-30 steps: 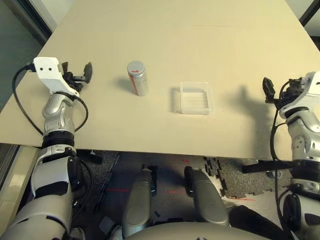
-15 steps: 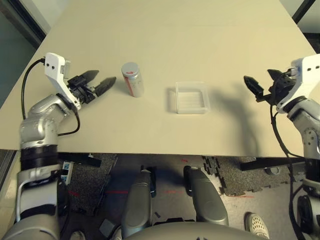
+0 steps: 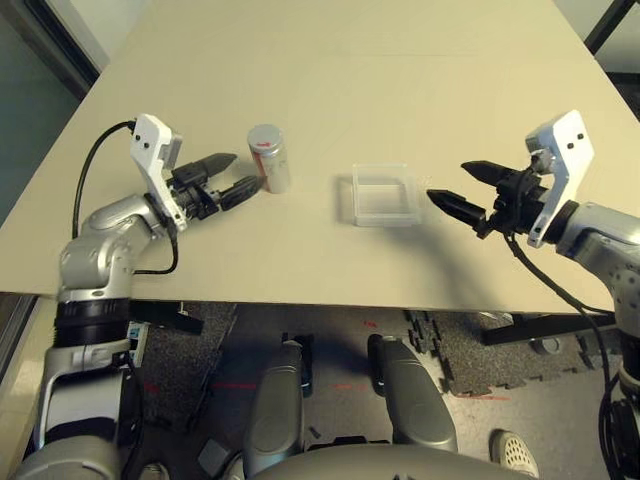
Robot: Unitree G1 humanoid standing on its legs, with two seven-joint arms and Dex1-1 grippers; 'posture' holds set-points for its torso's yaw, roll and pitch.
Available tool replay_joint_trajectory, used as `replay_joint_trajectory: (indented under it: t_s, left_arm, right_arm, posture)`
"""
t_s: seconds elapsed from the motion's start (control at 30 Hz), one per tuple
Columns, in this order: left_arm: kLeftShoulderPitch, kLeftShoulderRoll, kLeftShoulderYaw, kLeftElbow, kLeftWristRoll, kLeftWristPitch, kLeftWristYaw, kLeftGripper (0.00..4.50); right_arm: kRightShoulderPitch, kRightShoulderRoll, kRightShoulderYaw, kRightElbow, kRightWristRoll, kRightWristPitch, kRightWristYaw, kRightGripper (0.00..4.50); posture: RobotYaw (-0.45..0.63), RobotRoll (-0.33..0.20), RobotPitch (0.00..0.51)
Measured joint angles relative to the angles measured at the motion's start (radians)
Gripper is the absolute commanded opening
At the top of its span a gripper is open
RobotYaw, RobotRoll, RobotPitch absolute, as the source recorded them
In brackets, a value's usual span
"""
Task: Pour the medicine from the bottle into the box.
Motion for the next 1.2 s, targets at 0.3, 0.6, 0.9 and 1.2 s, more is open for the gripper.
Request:
replay_joint_trajectory:
  t_s: [0.3, 0.6, 0.9, 1.2]
  left_arm:
    - [-0.063, -0.062, -0.041, 0.207, 0.073, -0.138, -0.014, 4.48]
    - [-0.093, -0.113, -0.060, 0.358, 0.120, -0.243, -0.022, 4.48]
    - [-0.156, -0.142, -0.060, 0.451, 0.151, -0.376, -0.043, 2.59]
    - [-0.177, -0.171, -0.063, 0.470, 0.156, -0.417, -0.088, 2.59]
  right_arm:
    - [-0.037, 0.018, 0.042, -0.005, 0.003, 0.013, -0.012, 4.50]
    - [-0.050, 0.037, 0.069, -0.006, 0.002, 0.012, -0.018, 4.50]
    - [-0.062, 0.039, 0.080, -0.005, 0.000, 0.007, -0.009, 4.50]
    - [-0.102, 0.053, 0.114, 0.008, -0.021, -0.012, -0.003, 4.50]
  posture:
    - [-0.19, 0.000, 0.202]
    - [-0.20, 0.000, 0.194]
    - [-0.19, 0.000, 0.185]
    - [-0.17, 0.000, 0.168]
